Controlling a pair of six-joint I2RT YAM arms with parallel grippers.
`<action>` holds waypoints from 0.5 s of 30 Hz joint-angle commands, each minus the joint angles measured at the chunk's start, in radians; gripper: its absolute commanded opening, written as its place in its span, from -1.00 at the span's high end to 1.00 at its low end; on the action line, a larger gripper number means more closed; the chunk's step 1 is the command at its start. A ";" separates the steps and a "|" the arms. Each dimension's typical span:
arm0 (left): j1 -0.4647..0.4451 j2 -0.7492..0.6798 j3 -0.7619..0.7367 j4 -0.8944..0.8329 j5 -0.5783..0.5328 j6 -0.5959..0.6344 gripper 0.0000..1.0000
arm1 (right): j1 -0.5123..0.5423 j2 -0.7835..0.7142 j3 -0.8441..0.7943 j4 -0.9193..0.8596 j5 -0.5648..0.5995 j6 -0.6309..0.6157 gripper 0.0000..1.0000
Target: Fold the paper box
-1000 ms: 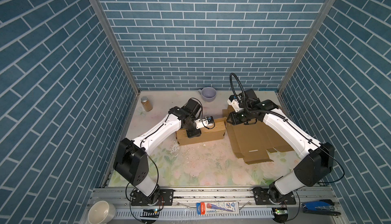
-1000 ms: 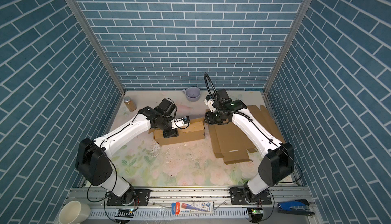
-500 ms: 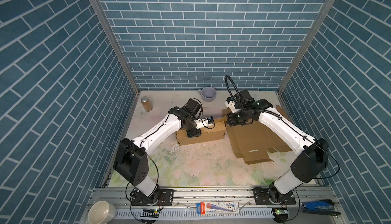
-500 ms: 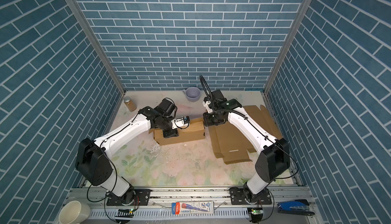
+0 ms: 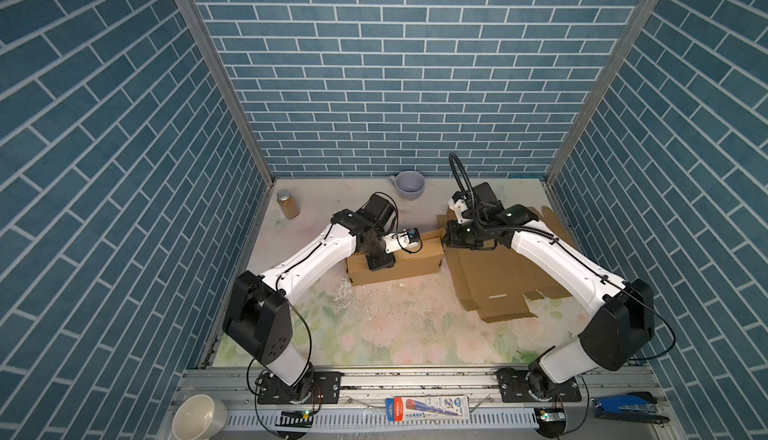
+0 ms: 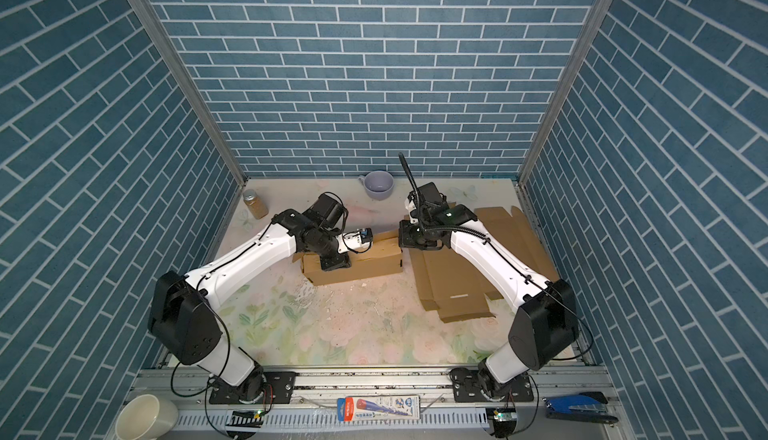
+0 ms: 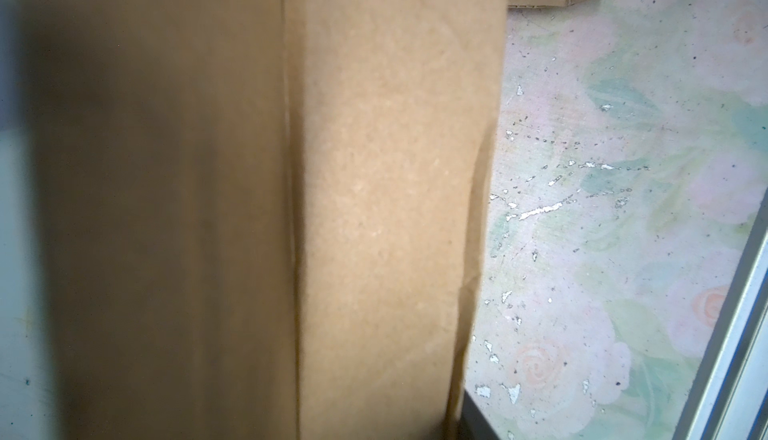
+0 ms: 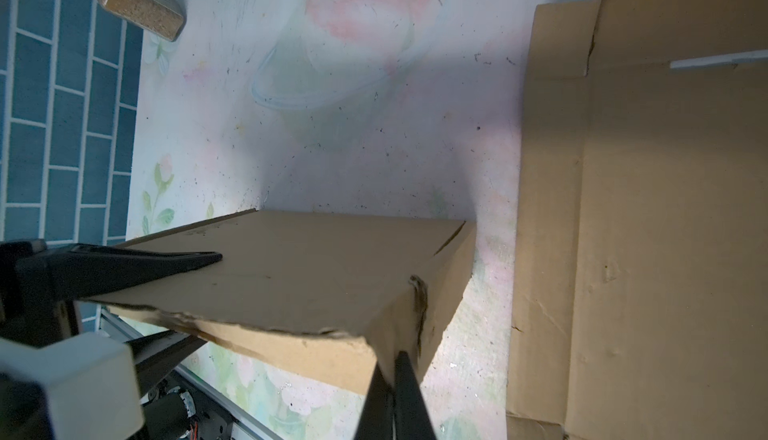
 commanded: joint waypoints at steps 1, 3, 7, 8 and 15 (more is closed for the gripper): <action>-0.014 0.059 -0.034 -0.017 0.061 -0.021 0.50 | 0.012 -0.006 -0.077 0.048 0.030 0.067 1.00; -0.015 0.059 -0.033 -0.014 0.054 -0.024 0.46 | 0.015 -0.009 -0.092 0.053 0.042 0.067 1.00; -0.014 0.057 -0.030 -0.013 0.044 -0.027 0.44 | 0.016 -0.017 -0.103 0.073 0.024 0.087 1.00; -0.015 0.057 -0.029 -0.013 0.047 -0.028 0.44 | 0.015 -0.016 -0.096 0.080 0.015 0.095 1.00; -0.014 0.064 -0.033 -0.009 0.055 -0.032 0.44 | 0.015 -0.013 -0.106 0.129 -0.063 0.150 1.00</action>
